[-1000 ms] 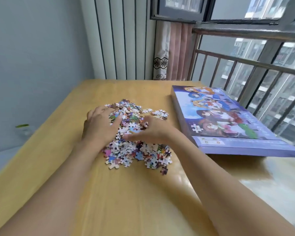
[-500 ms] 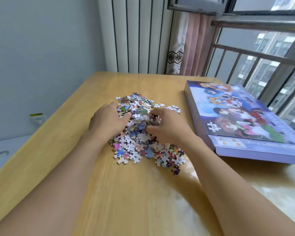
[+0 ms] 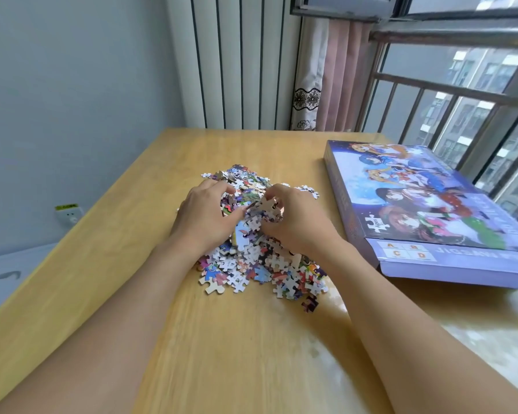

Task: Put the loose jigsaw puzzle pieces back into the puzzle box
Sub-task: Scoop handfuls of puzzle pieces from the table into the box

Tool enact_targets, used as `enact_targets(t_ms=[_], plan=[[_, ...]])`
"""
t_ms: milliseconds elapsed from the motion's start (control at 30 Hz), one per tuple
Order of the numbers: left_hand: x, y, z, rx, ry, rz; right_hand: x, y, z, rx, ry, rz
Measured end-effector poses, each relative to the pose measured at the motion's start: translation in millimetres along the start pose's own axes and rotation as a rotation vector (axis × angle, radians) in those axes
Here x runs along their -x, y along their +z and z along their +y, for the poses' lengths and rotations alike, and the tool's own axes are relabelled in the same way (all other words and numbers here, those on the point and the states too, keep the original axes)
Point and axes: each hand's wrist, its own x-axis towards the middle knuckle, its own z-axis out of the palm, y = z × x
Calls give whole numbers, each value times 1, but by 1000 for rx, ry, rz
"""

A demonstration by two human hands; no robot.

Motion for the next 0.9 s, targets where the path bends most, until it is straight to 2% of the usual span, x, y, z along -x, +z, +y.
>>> enact_targets(t_ms=[167, 267, 367, 633, 900], plan=[[0, 2, 4, 75, 39, 64, -1, -2, 3, -71, 11, -2], [1, 2, 5, 99, 58, 36, -1, -2, 3, -52, 7, -76], [3, 3, 6, 119, 74, 24, -1, 1, 3, -71, -2, -39], [1, -1, 12, 211, 96, 212, -4, -6, 5, -307, 37, 136], [5, -1, 23, 406, 65, 212, -5, -19, 2, -774, 100, 195]])
